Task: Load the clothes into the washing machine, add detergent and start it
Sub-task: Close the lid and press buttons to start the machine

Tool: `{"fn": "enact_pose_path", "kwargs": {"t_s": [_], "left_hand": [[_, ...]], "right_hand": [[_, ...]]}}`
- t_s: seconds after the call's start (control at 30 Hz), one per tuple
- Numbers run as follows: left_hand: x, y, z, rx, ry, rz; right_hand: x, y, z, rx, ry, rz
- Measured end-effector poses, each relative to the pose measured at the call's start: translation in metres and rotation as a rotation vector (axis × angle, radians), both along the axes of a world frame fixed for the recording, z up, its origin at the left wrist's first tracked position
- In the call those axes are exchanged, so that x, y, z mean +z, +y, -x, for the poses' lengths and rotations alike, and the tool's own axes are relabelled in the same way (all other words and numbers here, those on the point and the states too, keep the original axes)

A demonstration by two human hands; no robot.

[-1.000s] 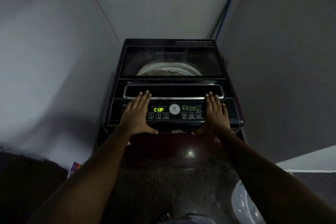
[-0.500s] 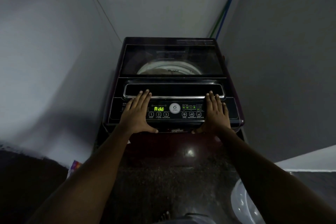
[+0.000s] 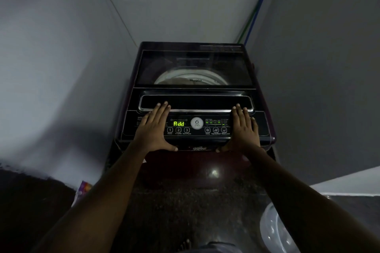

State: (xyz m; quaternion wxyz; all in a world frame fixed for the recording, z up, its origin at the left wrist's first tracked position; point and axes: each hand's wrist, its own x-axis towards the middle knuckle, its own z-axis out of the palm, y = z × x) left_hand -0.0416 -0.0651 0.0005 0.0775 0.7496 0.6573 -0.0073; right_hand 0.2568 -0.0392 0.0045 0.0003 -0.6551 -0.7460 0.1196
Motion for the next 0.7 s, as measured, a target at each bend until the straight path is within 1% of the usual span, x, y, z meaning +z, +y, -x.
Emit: {"fn": "enact_pose_path", "kwargs": {"t_s": [0.7], "left_hand": [[0.002, -0.0012, -0.0008, 0.002, -0.018, -0.004]], "right_hand": [[0.0015, -0.0002, -0.0002, 0.008, -0.006, 0.011]]}}
